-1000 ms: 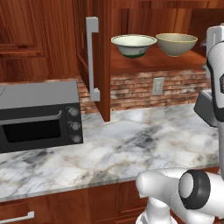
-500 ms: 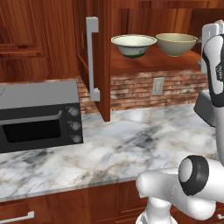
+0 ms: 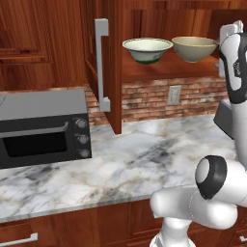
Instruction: Pick up the bowls from the cabinet and place each bowl in front of a stool on the dining counter.
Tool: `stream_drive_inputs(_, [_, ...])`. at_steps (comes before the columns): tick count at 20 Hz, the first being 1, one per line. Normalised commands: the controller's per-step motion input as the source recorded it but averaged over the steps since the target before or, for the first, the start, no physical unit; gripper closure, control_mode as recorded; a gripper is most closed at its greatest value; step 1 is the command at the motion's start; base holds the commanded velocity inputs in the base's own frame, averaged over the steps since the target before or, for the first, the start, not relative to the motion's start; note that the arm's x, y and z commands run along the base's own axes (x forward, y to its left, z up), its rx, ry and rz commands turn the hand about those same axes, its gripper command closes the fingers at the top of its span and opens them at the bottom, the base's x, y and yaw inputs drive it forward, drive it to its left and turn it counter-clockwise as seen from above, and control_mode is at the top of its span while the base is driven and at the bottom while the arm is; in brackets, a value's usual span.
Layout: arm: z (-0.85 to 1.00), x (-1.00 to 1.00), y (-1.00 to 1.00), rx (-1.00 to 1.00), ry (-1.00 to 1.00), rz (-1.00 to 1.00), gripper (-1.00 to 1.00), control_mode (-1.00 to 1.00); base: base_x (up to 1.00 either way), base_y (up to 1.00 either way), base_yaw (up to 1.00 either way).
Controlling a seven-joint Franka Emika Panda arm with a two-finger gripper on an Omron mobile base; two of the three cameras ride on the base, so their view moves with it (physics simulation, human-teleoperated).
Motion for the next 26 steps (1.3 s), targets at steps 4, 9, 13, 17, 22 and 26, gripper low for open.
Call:
stream_drive_inputs(4, [0.00, 0.40, 0.00, 0.00, 0.00, 0.00, -1.00, -1.00, 0.00, 0.00, 0.00])
stream_drive_inputs(9, [0.00, 0.31, -0.03, 0.00, 0.00, 0.00, -1.00, -1.00, 0.00, 0.00, 0.00])
stream_drive_inputs(13, [-0.01, 0.30, -0.02, 0.00, 0.00, 0.00, -1.00, -1.00, 0.00, 0.00, 0.00])
stream_drive_inputs(17, [-0.04, 0.29, 0.00, 0.00, 0.00, 0.00, -1.00, -1.00, 0.00, 0.00, 0.00])
stream_drive_inputs(22, [-0.05, 0.23, -0.05, 0.00, 0.00, 0.00, -1.00, -1.00, 0.00, 0.00, 0.00])
stream_drive_inputs(26, [-0.03, 0.15, -0.09, 0.00, 0.01, 0.00, -1.00, -1.00, 0.00, 0.00, 0.00])
